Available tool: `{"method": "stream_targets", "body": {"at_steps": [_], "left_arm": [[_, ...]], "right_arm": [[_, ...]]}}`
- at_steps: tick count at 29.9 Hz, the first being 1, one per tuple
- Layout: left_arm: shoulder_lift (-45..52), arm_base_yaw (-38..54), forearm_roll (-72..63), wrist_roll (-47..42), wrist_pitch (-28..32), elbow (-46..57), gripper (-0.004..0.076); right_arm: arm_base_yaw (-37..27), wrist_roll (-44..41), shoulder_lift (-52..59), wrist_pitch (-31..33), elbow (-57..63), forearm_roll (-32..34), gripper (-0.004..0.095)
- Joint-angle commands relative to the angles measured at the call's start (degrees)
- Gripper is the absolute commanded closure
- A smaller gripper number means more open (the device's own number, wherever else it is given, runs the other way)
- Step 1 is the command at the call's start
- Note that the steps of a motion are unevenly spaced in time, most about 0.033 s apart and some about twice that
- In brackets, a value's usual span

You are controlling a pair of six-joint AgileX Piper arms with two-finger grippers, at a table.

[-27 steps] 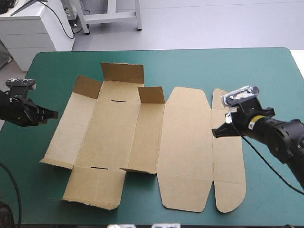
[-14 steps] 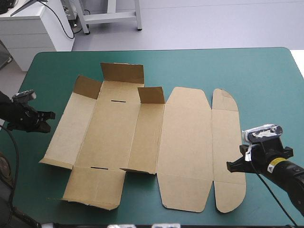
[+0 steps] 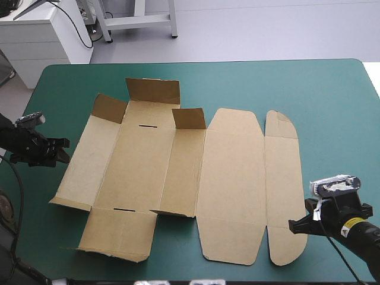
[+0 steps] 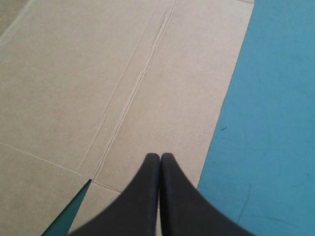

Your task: Fold the box

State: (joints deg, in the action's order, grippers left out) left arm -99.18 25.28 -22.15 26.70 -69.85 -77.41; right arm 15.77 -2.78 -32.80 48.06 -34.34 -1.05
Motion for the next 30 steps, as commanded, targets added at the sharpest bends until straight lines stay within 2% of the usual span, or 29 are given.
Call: {"method": "stream_targets", "body": {"at_steps": [1,14,15,17,21,30], "left_arm": [[1.9,-0.3,-2.2,-1.6,-4.4,-1.3,0.0261],[0.0,-10.6,-2.0,-1.5,-4.4,4.2,0.0273],[0.0,-11.2,-2.0,-1.4,-4.4,4.2,0.0290],[0.0,-11.8,-2.1,-1.2,-4.4,4.2,0.0396],[0.0,-12.0,-2.3,-1.7,-4.5,4.2,0.0729],[0.0,-12.0,-9.1,-1.1,-4.5,5.7,0.0716]], "right_arm": [[-0.3,-0.3,0.3,-2.2,-1.3,0.0,0.0929],[-0.3,-0.3,0.3,-2.1,-1.3,0.2,0.0929],[-0.3,-0.3,0.3,-2.1,-1.3,0.4,0.0929],[-0.3,-0.3,0.3,-2.1,-1.3,0.4,0.0929],[-0.3,-0.3,0.3,-2.1,-1.3,0.4,0.0929],[-0.3,-0.3,0.3,-2.1,-1.3,0.4,0.0929]]}}
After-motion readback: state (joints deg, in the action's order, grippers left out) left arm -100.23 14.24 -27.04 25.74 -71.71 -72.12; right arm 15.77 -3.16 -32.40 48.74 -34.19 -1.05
